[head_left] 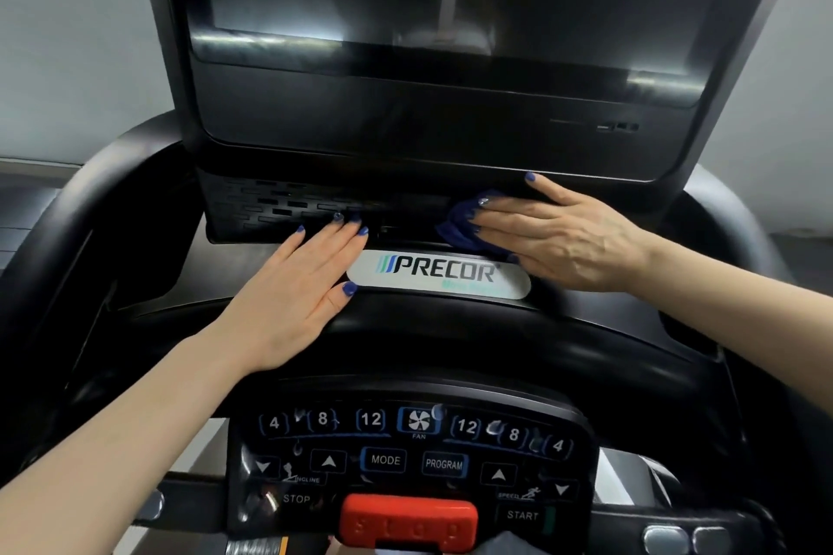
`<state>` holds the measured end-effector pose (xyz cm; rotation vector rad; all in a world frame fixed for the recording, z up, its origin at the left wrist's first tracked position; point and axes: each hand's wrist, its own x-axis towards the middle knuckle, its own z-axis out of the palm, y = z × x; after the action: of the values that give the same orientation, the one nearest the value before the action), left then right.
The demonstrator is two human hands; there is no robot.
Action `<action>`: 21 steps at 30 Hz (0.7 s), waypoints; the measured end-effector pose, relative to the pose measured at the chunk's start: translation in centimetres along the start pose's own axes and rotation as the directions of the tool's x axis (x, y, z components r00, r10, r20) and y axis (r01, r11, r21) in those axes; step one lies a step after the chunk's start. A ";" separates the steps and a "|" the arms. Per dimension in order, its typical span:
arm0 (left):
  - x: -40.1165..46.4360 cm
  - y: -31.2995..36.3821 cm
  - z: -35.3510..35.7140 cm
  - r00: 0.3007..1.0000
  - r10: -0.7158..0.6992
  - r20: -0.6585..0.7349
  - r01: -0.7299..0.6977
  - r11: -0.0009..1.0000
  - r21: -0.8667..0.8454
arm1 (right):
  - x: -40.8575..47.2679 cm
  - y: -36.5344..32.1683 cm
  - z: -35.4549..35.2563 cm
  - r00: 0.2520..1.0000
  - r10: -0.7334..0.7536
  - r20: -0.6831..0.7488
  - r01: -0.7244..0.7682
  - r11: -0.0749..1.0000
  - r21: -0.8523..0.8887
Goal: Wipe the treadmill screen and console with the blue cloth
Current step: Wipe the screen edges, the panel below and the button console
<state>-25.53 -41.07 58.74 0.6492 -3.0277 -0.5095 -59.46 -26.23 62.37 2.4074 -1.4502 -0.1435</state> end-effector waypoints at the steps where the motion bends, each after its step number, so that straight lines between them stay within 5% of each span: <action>1: 0.0 0.0 0.0 1.000 0.002 0.003 -0.002 1.000 0.000 | -1.0 0.3 0.1 1.000 0.007 -0.005 -0.007 1.000 0.002; 12: 3.1 3.0 -0.4 0.998 0.056 0.026 -0.055 0.998 -0.037 | -3.4 0.4 1.1 0.997 0.061 -0.041 -0.063 0.997 -0.047; 21: 4.5 4.2 0.6 0.993 0.114 -0.019 -0.110 0.985 0.136 | -6.0 1.5 2.2 0.993 0.061 -0.103 -0.070 0.994 -0.089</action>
<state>-31.40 -39.04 59.20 0.4807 -3.0706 -0.2932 -64.09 -22.15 60.29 2.2570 -1.4433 -0.0716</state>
